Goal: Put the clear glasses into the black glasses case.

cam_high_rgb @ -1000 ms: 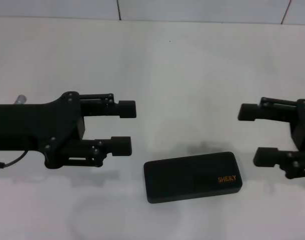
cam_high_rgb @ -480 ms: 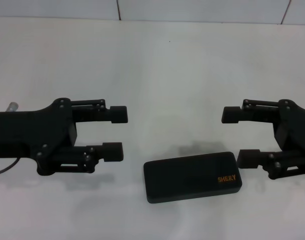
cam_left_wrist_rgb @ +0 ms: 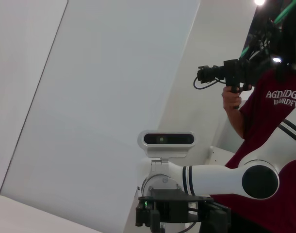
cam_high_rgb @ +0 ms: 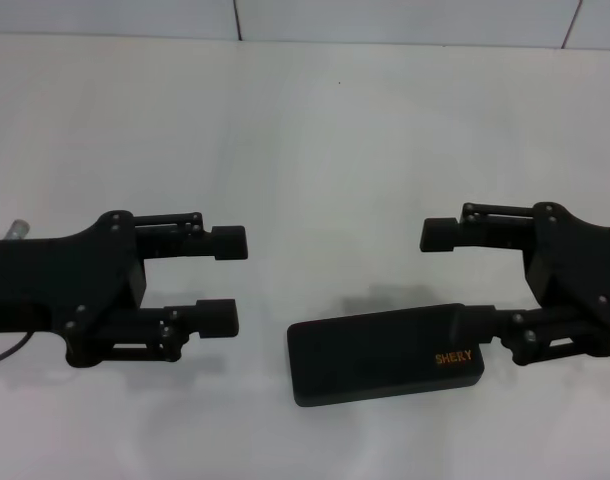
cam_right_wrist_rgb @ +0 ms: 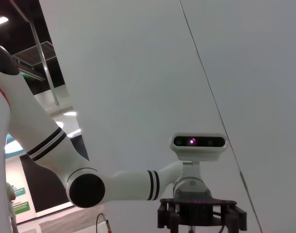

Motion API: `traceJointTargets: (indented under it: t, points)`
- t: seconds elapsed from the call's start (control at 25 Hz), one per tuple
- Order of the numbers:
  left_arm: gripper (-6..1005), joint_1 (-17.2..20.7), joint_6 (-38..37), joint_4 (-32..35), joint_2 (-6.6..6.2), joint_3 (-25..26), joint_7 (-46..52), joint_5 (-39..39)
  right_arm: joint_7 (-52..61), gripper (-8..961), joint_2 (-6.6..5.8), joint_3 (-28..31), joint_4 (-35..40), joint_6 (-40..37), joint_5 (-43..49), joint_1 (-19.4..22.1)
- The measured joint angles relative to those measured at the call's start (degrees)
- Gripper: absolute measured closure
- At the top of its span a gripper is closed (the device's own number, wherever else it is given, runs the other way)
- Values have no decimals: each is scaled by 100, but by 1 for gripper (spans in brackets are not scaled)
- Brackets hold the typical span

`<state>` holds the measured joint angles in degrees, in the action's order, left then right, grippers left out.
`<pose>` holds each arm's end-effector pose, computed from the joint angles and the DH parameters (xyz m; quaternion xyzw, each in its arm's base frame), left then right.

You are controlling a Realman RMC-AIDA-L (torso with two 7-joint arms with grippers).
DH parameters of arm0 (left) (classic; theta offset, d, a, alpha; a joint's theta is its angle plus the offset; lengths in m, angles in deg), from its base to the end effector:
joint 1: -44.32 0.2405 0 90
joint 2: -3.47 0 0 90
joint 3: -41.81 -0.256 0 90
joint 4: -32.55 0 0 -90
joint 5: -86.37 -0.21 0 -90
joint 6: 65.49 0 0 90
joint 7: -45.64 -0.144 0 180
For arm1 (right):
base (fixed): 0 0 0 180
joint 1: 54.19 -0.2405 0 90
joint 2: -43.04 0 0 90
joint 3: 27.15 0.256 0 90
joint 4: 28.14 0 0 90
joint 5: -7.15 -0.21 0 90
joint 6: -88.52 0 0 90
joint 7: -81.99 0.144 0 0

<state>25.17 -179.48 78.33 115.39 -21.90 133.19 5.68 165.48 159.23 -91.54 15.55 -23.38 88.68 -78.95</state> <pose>-0.2266 0.2567 0.0539 0.9056 0.1442 0.3930 0.0681 0.1929 0.2732 0.0241 0.9013 -0.0969 -0.4136 0.0846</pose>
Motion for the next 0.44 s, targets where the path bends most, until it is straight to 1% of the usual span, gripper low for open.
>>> traceJointTargets:
  t: [0.44]
  points:
    - [308, 43, 0, -88, 28, 0, -117, -8, -1, 156, 0, -21, 0, -47, -13, 41]
